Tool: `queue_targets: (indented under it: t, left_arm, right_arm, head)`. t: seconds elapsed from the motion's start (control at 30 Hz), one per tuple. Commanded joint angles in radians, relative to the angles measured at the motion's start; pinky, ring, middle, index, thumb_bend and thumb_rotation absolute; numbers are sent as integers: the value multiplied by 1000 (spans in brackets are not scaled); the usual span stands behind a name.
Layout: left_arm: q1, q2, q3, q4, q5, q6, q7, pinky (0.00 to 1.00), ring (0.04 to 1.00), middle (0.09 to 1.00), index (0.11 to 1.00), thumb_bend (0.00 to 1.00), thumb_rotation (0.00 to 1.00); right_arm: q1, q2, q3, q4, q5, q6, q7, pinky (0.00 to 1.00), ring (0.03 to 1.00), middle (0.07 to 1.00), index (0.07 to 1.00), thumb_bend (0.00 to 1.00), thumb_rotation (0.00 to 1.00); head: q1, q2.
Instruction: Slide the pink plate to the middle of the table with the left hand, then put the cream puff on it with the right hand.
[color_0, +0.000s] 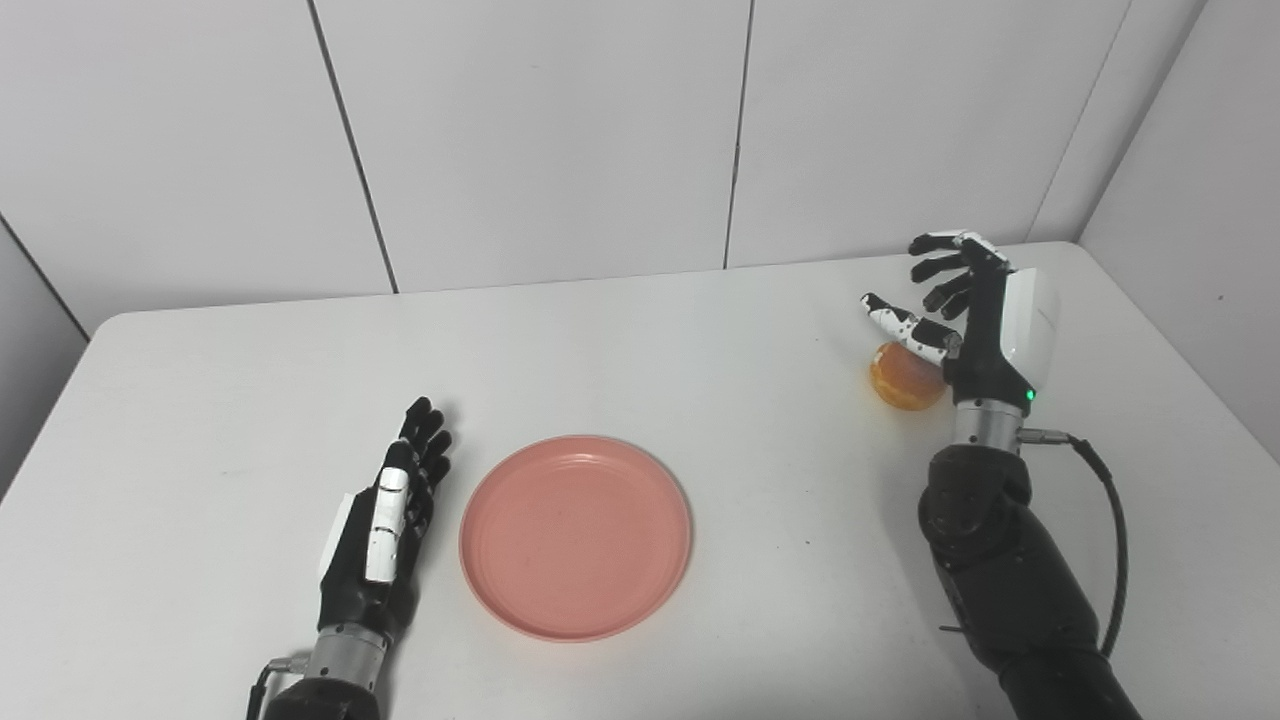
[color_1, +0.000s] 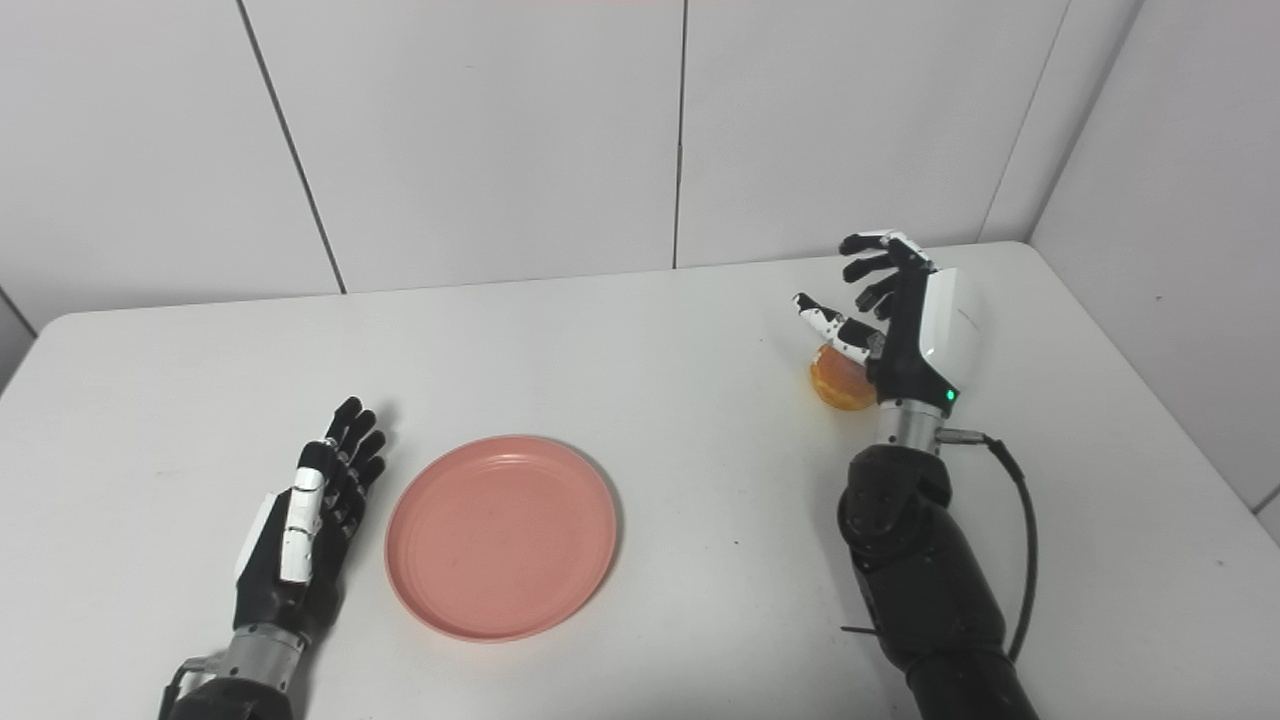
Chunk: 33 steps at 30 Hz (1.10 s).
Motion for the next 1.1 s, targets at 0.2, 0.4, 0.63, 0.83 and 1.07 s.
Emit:
queue_targets:
  t: [0.2, 0.4, 0.63, 0.83, 1.07]
  left_arm:
    - [10, 3, 0, -5, -1, 14, 3, 994, 982, 987, 975, 602, 1000]
    - [8, 8, 0, -4, -3, 16, -2, 998, 985, 991, 979, 614, 1000]
    - [10, 8, 1, -9, -4, 22, -1, 998, 984, 991, 981, 596, 1000]
    - [8, 12, 2, -2, -6, 14, -8, 1000, 987, 992, 981, 612, 1000]
    - [10, 9, 1, -8, -2, 20, -3, 999, 984, 989, 976, 608, 1000]
  right_arm:
    - [-26, -84, 38, -79, -24, 145, 226, 775, 890, 903, 894, 852, 420]
    - [-29, -101, 46, -92, -43, 218, 288, 835, 916, 923, 920, 926, 433]
    - [-26, -116, 60, -97, -50, 318, 383, 873, 947, 948, 952, 925, 446]
    - [-29, -129, 68, -107, -45, 426, 485, 903, 965, 967, 967, 883, 405]
    - [-28, -125, 60, -128, -12, 512, 565, 773, 923, 957, 946, 880, 252]
  head:
    - [-2, 1]
    - [-3, 1]
    - [-3, 2]
    - [-4, 4]
    - [-5, 4]
